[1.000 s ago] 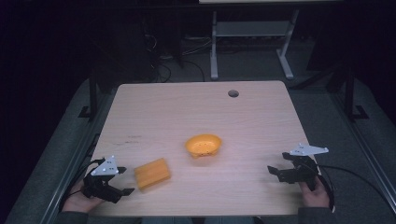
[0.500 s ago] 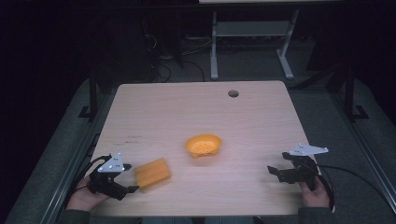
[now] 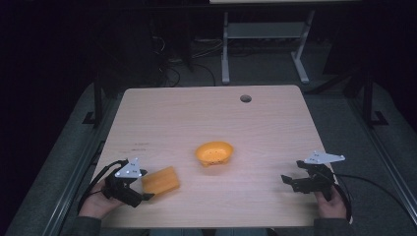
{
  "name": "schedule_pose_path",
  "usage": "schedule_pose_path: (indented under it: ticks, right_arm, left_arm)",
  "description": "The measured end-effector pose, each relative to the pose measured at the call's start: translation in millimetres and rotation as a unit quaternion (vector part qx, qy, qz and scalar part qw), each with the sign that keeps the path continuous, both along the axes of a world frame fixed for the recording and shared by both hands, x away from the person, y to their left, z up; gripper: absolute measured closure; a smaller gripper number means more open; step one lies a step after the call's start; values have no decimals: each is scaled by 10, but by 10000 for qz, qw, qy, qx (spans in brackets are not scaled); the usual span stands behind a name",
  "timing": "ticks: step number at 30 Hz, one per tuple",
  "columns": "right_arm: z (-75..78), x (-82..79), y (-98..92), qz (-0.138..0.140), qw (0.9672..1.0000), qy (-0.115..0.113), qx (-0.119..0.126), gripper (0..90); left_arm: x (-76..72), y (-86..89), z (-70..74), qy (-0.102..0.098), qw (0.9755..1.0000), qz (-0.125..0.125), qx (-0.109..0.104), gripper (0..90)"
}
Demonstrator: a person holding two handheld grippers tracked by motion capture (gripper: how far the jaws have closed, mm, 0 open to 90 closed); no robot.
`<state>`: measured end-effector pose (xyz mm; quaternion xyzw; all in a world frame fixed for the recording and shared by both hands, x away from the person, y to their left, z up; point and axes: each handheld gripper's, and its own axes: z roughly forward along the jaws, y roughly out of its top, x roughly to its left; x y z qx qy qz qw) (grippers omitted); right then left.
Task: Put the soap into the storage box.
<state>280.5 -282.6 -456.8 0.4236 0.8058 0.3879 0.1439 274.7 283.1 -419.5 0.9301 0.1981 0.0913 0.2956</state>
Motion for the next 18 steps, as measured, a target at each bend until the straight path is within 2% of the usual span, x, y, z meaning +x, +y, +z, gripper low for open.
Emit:
schedule_pose_path:
  ticks: [4,18]
  right_arm:
    - [0,0,5,1,10000,-3,6,140]
    - [-2,1,6,9,10000,8,6,140]
  left_arm:
    - [32,-30,-5,4,10000,-11,-2,173]
    - [165,-223,-63,70,9996,-173,219,171]
